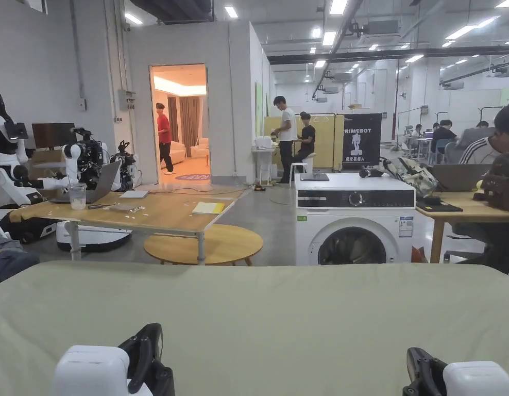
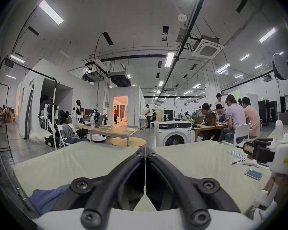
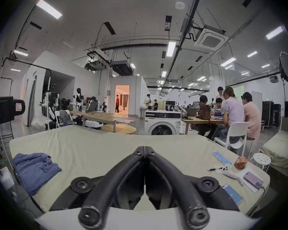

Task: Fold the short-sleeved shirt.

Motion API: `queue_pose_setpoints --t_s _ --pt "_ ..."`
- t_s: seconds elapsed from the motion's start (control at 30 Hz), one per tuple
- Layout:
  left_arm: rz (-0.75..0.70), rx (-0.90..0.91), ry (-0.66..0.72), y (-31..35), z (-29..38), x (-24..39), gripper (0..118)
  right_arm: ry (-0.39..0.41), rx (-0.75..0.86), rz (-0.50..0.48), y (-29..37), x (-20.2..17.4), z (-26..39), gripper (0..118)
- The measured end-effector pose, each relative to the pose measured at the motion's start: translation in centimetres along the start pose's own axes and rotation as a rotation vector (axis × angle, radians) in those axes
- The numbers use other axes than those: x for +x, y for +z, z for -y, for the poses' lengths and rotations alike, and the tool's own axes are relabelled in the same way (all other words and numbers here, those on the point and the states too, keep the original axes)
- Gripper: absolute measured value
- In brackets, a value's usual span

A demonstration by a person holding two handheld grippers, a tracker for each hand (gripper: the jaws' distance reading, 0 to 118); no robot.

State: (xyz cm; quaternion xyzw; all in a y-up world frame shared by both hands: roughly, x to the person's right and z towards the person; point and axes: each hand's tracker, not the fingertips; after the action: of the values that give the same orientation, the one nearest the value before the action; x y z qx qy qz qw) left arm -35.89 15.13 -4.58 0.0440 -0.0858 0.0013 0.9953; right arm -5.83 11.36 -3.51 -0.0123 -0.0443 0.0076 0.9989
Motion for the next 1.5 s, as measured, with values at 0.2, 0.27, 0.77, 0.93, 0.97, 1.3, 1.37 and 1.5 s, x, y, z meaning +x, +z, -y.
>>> queue_pose_setpoints --t_s 0.2,0.27,0.77,0.93,0.97,1.3,1.37,1.5 --pt "0.008 -0.004 -0.004 0.1 0.0 0.4 0 0.001 0.002 -0.007 0.6 -0.2 0.0 0" --pt "0.000 -0.002 -0.010 0.2 0.1 0.3 0 0.010 -0.001 -0.018 0.6 -0.3 -0.1 0" --pt "-0.010 0.013 -0.016 0.8 0.0 -0.5 0 0.047 -0.013 -0.041 0.3 -1.9 -0.2 0" --pt "-0.102 0.010 -0.051 2.1 -0.4 -2.3 0 -0.048 -0.018 -0.147 -1.3 -4.9 -0.2 0" --pt "-0.143 0.007 -0.051 2.6 -0.4 -2.9 0 -0.045 -0.028 -0.155 -1.8 -5.8 -0.2 0" --pt "-0.350 -0.053 -0.094 6.7 -0.3 -10.2 0 -0.058 -0.057 -0.370 -4.1 -14.4 0.8 0" --pt "-0.355 -0.061 -0.071 6.9 -0.1 -11.2 0 -0.057 -0.064 -0.387 -4.4 -15.3 0.9 0" --pt "-0.391 -0.129 -0.008 5.6 0.9 -14.1 19 -0.050 -0.073 -0.431 -4.5 -15.6 1.3 0"
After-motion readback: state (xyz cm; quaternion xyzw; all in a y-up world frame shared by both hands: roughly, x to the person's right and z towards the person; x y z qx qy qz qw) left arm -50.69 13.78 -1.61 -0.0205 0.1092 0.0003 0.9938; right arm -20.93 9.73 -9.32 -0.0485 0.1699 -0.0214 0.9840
